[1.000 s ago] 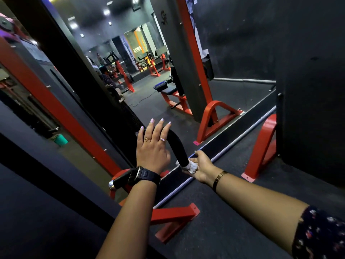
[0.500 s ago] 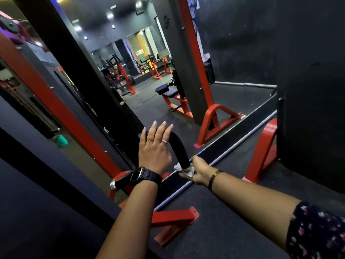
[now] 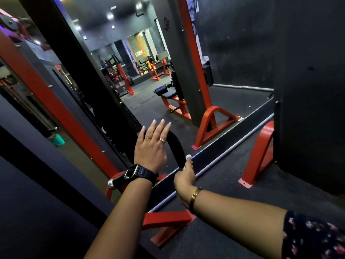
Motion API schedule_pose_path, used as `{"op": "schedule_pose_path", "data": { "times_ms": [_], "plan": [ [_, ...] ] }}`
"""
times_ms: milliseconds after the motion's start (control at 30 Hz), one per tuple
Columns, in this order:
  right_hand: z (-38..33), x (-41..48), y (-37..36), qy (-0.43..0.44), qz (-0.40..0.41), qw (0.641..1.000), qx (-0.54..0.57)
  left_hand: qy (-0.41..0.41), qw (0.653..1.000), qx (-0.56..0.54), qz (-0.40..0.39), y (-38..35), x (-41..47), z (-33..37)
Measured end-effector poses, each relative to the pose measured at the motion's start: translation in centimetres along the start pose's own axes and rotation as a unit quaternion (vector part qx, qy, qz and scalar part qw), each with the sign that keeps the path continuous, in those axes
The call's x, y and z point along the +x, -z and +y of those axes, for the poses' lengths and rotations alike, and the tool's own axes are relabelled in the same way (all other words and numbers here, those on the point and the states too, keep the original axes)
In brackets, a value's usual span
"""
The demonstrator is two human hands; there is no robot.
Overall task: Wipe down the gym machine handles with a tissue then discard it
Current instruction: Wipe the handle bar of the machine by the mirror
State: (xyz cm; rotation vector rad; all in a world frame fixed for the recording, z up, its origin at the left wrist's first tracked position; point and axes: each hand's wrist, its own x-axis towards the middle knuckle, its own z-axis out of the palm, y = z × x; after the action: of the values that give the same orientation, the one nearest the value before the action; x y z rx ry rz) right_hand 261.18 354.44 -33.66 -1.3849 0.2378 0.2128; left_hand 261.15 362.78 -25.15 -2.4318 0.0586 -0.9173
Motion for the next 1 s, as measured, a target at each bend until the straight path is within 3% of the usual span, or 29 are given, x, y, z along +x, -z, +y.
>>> {"op": "schedule_pose_path", "data": {
  "times_ms": [400, 500, 633, 833, 933, 1000],
  "plan": [
    [-4.7, -1.4, -1.4, 0.168, -0.002, 0.986, -0.026, 0.051, 0.989, 0.131, 0.034, -0.8, -1.7, -2.2],
    [-6.0, -1.5, -2.1, 0.269, 0.011, 0.962, -0.044, 0.042, 0.987, 0.147, 0.043, -1.5, -1.7, -2.6],
    [-3.9, 0.1, -1.7, 0.377, 0.007, 0.913, -0.158, 0.039, 0.985, 0.167, 0.030, -1.9, -1.7, -2.7],
    [-0.2, 0.7, -0.6, 0.210, 0.014, 0.972, -0.106, 0.028, 0.983, 0.174, 0.044, -2.6, -1.8, -3.1],
    [-2.3, 0.9, -1.3, 0.103, 0.037, 0.994, 0.004, 0.023, 0.981, 0.186, 0.052, -2.9, -1.9, -3.2],
    [-4.7, 1.3, -1.6, 0.078, 0.075, 0.994, 0.012, 0.020, 0.980, 0.187, 0.057, -3.0, -1.9, -3.3]
  ]
}}
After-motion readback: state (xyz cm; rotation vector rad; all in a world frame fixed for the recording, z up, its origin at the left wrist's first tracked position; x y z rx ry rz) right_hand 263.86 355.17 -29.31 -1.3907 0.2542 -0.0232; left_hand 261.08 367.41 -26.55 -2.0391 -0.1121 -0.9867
